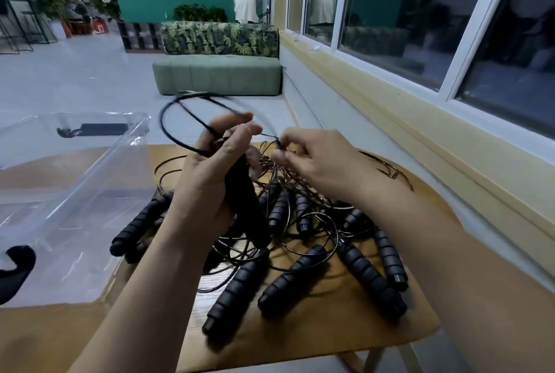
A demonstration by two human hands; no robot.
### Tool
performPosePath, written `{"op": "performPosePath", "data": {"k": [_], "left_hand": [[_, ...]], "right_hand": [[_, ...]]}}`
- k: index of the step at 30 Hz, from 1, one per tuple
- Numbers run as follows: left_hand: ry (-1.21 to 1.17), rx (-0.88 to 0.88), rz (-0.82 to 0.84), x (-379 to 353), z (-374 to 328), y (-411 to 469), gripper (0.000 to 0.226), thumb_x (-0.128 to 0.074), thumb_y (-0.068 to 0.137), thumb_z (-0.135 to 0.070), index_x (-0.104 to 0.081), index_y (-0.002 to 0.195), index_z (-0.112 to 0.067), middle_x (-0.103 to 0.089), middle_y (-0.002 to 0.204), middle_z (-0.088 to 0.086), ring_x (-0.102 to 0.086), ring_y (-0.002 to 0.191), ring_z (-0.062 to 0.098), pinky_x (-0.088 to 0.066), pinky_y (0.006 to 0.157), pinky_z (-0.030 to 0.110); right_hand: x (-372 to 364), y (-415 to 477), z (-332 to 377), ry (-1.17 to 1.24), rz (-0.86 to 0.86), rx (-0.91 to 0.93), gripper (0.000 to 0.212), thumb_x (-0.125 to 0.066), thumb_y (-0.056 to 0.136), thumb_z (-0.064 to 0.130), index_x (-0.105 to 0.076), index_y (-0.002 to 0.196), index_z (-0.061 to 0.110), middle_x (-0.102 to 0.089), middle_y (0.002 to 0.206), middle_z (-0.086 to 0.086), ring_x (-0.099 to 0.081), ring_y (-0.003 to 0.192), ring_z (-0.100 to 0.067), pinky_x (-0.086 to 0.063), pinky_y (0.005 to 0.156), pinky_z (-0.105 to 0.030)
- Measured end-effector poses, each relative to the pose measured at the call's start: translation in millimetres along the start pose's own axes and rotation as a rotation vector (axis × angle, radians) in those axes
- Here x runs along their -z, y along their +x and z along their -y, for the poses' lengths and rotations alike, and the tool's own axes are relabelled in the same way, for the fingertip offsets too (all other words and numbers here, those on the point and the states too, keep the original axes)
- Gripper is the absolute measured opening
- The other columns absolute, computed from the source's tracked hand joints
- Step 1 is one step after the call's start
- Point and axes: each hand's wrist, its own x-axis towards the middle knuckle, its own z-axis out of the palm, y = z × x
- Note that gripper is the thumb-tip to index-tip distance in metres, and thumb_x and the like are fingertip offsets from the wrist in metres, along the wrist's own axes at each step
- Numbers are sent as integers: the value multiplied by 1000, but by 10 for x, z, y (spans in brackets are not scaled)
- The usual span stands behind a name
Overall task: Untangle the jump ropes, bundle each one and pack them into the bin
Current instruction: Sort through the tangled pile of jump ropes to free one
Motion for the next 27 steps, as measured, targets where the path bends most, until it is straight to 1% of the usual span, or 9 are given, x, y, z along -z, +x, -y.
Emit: {"op": "performPosePath", "data": {"k": [4,7,10,13,16,18,20,23,27], "left_hand": [[126,49,-99,96,31,65,32,-72,96,-14,-73,128,-19,-67,113,3,-54,73,11,-44,63,23],[163,77,-157,157,72,94,28,-76,95,-16,-74,122,-16,-63,98,2,-52,69,11,-42,62,26],[185,80,-153,189,64,98,26,-78,91,-19,-75,117,-16,-62,92,4,-52,66,12,-42,61,25],[224,92,-149,181,34,85,24,-78,90,-22,-76,114,-18,-65,89,5,-55,66,13,-45,61,24],[245,105,-153,140,35,68,21,-75,93,-20,-75,114,-18,-66,88,6,-57,67,15,-46,60,24],[266,121,-148,93,52,52,22,-75,94,-22,-74,116,-19,-69,89,7,-58,70,17,-46,61,25],[261,147,-144,33,88,38,26,-75,93,-25,-72,118,-19,-71,91,9,-62,73,18,-48,64,26],[237,151,-136,-102,168,5,30,-68,101,-19,-63,128,-9,-74,98,12,-72,86,23,-56,70,26],[194,194,-92,-309,264,-84,36,-70,98,-25,-59,128,-9,-77,118,16,-73,119,29,-56,100,40]], "right_hand": [[202,238,25,-88,-213,41,24,-66,105,41,-74,101,19,-66,73,3,-57,65,-13,-42,61,-31],[386,296,-24,-189,-464,63,22,-66,104,37,-76,104,18,-72,80,-3,-64,71,-27,-53,68,-37],[479,202,-185,-153,-559,-15,22,-67,103,35,-80,109,17,-76,88,-7,-67,80,-29,-53,73,-37],[521,-14,-361,-171,-461,-230,30,-73,99,28,-76,128,24,-75,94,-3,-69,91,-29,-55,84,-37],[470,-312,-305,-184,-274,-402,62,-69,96,11,-51,152,33,-69,103,5,-65,98,-25,-53,87,-38],[333,-502,-181,-124,-259,-424,51,-63,99,11,-46,142,34,-66,103,8,-67,95,-22,-54,83,-39],[160,-650,-58,54,-281,-400,17,-64,103,32,-55,117,33,-70,97,9,-72,89,-19,-60,80,-47],[-37,-780,117,425,-97,-325,42,-60,97,71,-71,99,30,-77,92,6,-74,80,-11,-62,83,-54],[-235,-849,132,545,83,-258,41,-75,87,67,-76,113,36,-79,103,-7,-76,98,-27,-59,93,-58]]}}
